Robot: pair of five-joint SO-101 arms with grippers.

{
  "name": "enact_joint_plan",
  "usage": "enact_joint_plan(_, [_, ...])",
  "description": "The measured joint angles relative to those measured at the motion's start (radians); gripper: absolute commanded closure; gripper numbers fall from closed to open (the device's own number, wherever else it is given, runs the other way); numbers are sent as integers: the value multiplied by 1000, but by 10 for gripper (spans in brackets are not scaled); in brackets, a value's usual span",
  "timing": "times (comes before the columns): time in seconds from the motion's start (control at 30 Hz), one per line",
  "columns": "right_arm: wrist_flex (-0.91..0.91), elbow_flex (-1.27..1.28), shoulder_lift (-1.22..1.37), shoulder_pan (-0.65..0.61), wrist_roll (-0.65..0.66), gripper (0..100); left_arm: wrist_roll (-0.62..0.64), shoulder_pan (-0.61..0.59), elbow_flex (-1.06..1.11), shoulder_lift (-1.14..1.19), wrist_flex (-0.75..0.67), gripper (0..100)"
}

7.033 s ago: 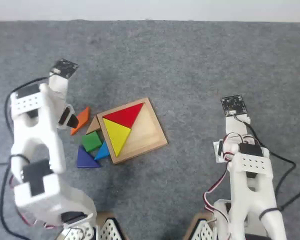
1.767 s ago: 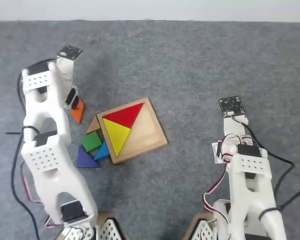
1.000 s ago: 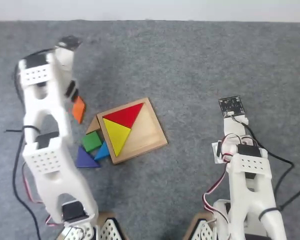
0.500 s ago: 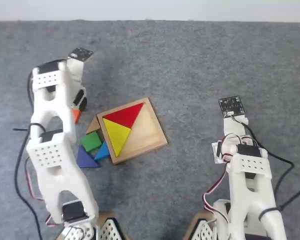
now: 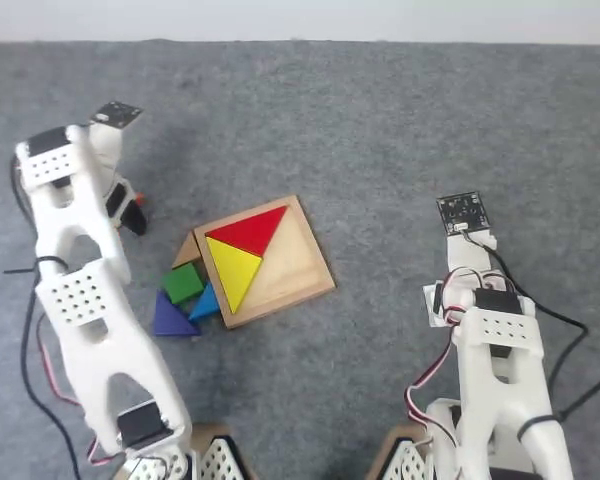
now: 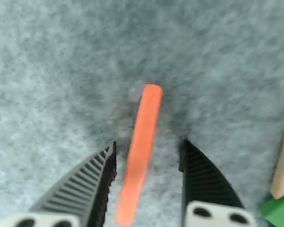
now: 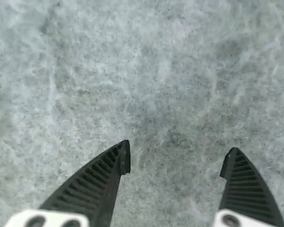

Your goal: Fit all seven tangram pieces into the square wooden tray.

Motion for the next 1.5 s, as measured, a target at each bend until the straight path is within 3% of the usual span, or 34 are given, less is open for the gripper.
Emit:
enact_joint_plan(0.3, [0,0,0,0,0,691,2,-20,-49,28,23,839])
enact_joint_plan(0.63, [0,0,0,0,0,691,-9,-124,-242,48,52,785])
enact_joint_plan(1.03, [0,0,0,0,0,691,-5,-129,-313,48,94,764])
enact_joint_plan(1.5, [-35,18,0,0,0,691,169,-63,-419,48,112,764])
